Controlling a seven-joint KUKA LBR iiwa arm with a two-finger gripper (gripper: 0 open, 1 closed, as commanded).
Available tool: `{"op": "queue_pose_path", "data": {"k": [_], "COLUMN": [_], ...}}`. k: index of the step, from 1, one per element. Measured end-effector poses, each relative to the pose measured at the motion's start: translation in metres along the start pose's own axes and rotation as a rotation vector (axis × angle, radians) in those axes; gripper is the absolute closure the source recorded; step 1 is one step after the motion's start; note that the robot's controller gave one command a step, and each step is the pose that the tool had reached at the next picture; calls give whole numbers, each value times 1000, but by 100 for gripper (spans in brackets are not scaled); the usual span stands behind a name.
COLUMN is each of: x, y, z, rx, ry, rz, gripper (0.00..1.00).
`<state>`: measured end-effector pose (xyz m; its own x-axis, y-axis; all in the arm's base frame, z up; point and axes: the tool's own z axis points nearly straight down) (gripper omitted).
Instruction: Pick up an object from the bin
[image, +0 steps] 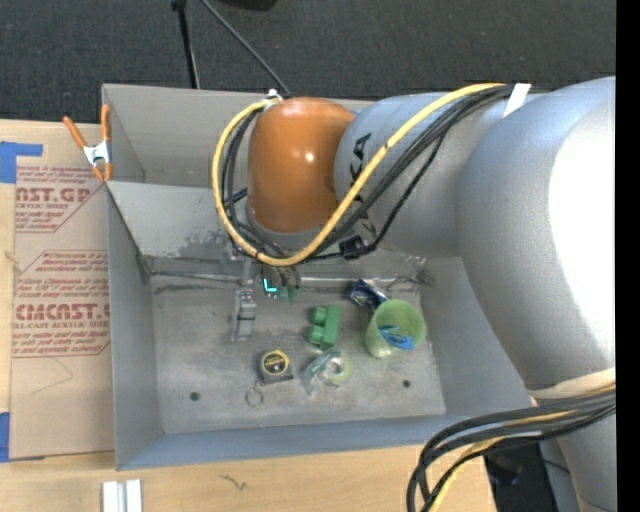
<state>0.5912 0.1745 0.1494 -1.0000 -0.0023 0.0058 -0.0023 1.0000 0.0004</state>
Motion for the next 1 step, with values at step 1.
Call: {"op": "queue_pose_path", "data": {"k": [1], "x": [73], "y": [-61], "z": [82], "rx": [2], "ry": [0], "rz": [-269], "gripper": [0]}}
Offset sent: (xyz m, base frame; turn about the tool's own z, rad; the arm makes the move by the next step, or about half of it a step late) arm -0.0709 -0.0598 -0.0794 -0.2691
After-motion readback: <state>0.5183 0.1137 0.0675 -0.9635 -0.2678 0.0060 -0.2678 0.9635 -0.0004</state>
